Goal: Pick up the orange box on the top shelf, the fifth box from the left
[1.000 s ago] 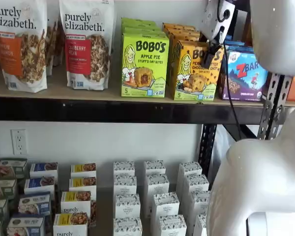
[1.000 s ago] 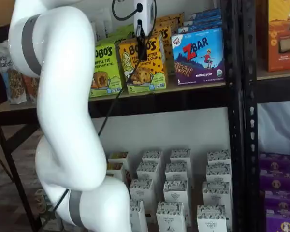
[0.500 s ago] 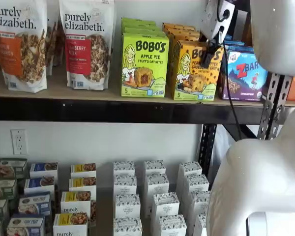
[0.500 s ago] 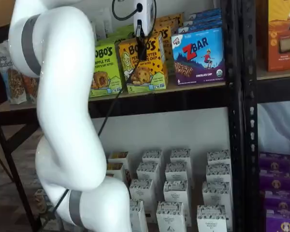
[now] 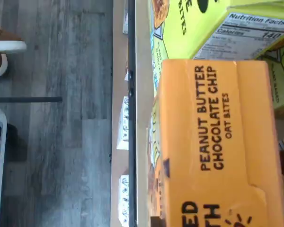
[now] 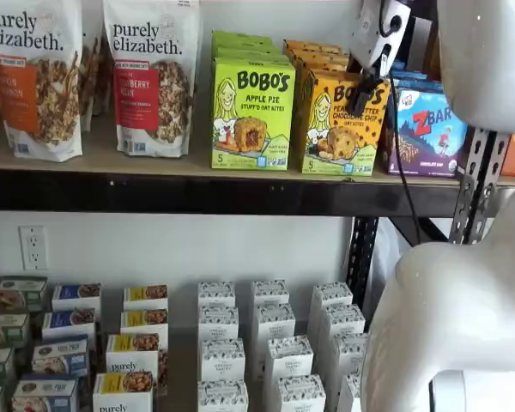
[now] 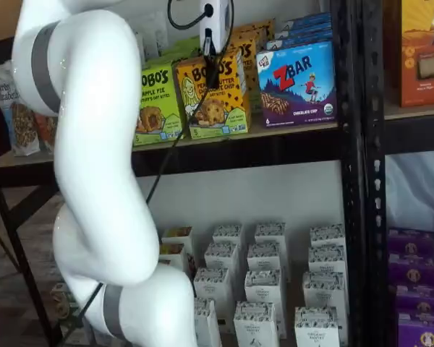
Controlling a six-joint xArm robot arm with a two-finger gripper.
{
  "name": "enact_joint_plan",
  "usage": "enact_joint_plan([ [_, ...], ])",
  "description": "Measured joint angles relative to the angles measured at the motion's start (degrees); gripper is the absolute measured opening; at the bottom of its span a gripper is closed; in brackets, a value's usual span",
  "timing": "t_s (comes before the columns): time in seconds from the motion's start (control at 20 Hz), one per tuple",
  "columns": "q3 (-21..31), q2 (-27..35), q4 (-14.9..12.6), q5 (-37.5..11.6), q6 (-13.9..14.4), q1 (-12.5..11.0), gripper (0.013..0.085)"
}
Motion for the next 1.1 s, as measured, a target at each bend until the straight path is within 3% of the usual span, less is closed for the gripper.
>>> enact_joint_plan([
  [0.05, -0.04, 0.00, 0.09, 0.06, 0.01, -0.02, 0.0250],
  [1.1, -1.74, -2.19, -0.29, 7.27, 1.42, 0.41, 0.0250],
])
